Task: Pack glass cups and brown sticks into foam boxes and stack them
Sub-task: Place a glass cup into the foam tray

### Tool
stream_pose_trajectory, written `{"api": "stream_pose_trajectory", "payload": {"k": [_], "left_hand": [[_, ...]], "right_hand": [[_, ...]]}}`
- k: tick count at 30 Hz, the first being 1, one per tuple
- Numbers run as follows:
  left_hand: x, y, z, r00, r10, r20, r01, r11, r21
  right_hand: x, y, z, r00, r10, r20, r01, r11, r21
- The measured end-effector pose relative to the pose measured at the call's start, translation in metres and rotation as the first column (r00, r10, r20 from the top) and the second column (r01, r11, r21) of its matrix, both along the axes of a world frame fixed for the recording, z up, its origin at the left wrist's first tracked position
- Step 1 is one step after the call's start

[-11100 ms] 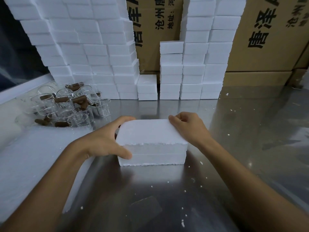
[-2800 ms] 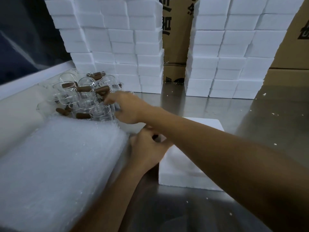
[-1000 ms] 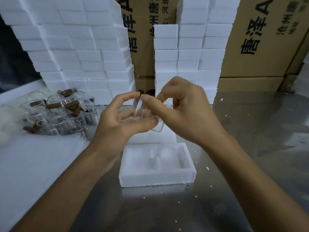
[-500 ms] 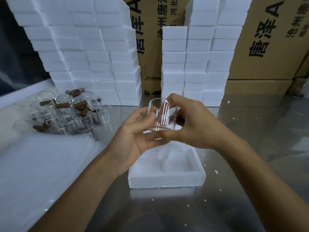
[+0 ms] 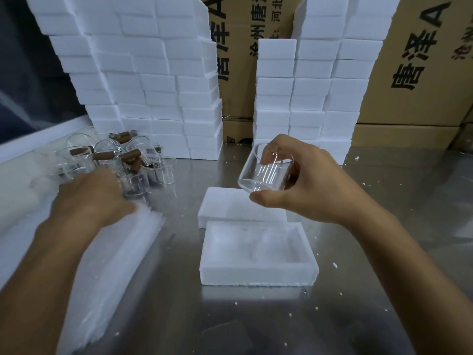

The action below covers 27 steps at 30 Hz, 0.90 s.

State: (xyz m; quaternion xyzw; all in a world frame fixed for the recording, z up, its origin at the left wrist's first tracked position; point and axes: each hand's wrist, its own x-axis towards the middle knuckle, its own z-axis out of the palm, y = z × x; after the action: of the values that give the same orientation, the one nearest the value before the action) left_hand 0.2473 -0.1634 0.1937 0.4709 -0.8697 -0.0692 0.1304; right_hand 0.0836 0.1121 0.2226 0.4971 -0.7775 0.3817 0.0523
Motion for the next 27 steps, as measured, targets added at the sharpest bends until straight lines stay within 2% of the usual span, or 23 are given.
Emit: {"api": "stream_pose_trajectory", "payload": {"k": [5,12,18,21,25,27], "left_hand": [[0.001,-0.011,-0.009,0.983,0.021,0.180,-0.037,0.996,0.083],[0.000,-0.011,-0.013,0.988,-0.030,0.155,0.005,0.988,0.157],[-0.005,0.003,-0.011,0.998,-0.035,0.046,0.033,0.999,0.043],[-0.011,0.009,-0.009,0.989,-0.112,-0.098,0.108,0.993,-0.050],[-0.021,0.027,-0.004,0.898,-0.322,-0.300,0.268,0.941,-0.209],[-0.024,0.036,0.000,0.771,-0.496,-0.401,0.364,0.858,-0.361]], "right_hand": [[0.002,-0.003,-0.001,1.000,0.007,-0.001,-0.007,0.998,-0.056],[0.002,-0.002,-0.004,1.000,-0.001,0.009,0.001,0.999,-0.043],[0.003,-0.003,-0.004,1.000,0.017,0.012,-0.017,0.999,-0.040],[0.003,-0.003,-0.005,1.000,0.014,0.013,-0.013,0.999,-0.037],[0.003,-0.004,-0.004,1.000,0.012,0.010,-0.012,0.999,-0.032],[0.003,-0.003,-0.004,1.000,0.016,0.010,-0.016,0.999,-0.031]]}}
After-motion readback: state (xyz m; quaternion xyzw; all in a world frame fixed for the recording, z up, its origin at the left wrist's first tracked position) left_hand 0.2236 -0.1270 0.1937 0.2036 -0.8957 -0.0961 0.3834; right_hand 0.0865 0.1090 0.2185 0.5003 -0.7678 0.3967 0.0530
